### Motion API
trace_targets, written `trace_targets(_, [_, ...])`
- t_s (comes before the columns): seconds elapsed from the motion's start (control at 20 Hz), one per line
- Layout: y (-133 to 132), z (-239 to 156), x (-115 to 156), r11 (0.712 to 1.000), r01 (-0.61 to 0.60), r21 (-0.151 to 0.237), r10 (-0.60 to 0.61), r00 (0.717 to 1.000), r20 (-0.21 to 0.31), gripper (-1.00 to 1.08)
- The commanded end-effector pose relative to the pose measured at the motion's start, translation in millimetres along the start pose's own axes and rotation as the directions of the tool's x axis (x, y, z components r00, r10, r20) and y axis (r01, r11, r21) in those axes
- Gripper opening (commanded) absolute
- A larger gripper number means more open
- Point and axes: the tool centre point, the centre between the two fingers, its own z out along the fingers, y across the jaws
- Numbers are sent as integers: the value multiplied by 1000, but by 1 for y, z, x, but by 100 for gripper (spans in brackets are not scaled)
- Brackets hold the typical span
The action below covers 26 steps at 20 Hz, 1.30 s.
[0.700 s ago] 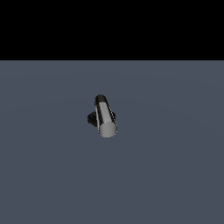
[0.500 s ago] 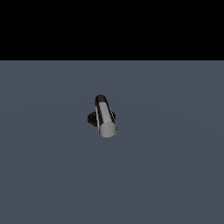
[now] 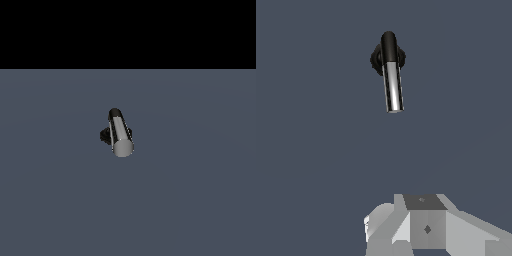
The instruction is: Turn on the faucet by rotating a designated handle.
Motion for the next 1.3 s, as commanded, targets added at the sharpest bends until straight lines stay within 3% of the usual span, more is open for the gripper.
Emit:
trace_targets(0.0, [-1, 15, 4, 1000, 8, 0, -8, 1000, 1, -100])
trace_targets(1.25, [-19, 217, 61, 994, 113, 3, -113, 994, 16, -100])
